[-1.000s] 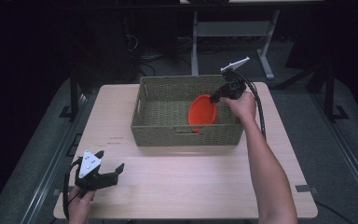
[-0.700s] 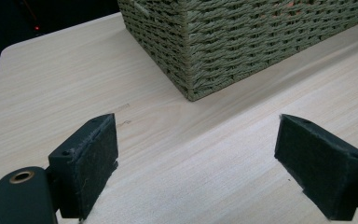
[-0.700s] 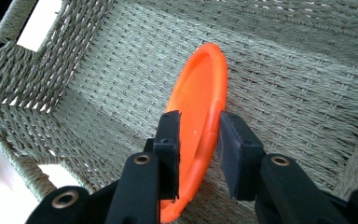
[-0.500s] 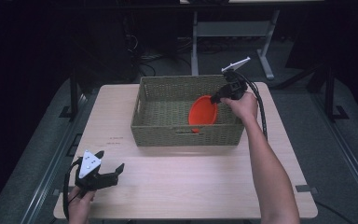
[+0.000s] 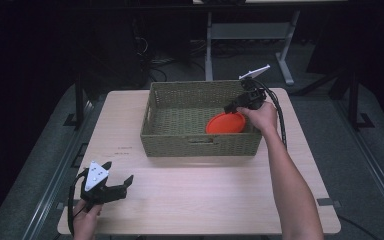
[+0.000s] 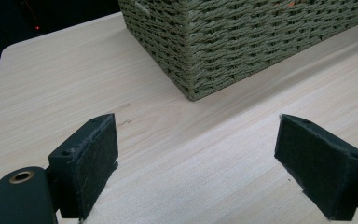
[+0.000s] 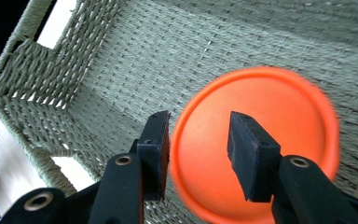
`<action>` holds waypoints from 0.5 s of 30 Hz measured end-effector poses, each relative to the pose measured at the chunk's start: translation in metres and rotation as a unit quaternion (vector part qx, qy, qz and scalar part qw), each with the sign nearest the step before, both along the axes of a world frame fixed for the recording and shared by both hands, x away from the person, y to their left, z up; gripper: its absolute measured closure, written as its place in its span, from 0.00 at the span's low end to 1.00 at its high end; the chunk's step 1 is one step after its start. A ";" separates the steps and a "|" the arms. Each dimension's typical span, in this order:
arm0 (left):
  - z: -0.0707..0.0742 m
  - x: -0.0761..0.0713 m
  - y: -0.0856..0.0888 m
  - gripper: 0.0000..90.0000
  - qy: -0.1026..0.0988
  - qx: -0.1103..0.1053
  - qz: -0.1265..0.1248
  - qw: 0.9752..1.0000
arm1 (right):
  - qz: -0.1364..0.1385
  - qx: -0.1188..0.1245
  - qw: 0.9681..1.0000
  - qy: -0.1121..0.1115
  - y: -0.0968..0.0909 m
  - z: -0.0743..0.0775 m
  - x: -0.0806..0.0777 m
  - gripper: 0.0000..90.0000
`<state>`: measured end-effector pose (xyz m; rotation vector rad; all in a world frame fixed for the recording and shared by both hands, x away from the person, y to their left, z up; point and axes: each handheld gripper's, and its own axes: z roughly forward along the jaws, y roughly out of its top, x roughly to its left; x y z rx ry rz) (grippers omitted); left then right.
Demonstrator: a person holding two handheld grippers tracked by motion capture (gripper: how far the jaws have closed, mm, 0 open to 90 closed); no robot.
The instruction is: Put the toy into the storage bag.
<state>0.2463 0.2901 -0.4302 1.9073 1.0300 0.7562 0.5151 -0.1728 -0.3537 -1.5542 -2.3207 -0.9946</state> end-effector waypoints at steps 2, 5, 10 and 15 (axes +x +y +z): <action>0.000 0.000 0.000 0.14 0.000 0.001 -0.001 1.000 | 0.005 0.005 1.000 0.005 0.000 -0.002 -0.001 0.62; 0.000 0.000 0.000 0.14 0.002 0.002 -0.002 1.000 | 0.010 0.006 1.000 0.002 0.002 0.000 -0.002 0.62; 0.000 -0.001 0.000 0.14 0.001 -0.002 0.000 1.000 | 0.017 0.011 1.000 -0.005 0.005 0.005 -0.006 0.60; 0.000 -0.001 -0.001 0.14 0.001 0.002 -0.002 1.000 | 0.022 0.016 1.000 -0.008 0.005 0.008 -0.010 0.58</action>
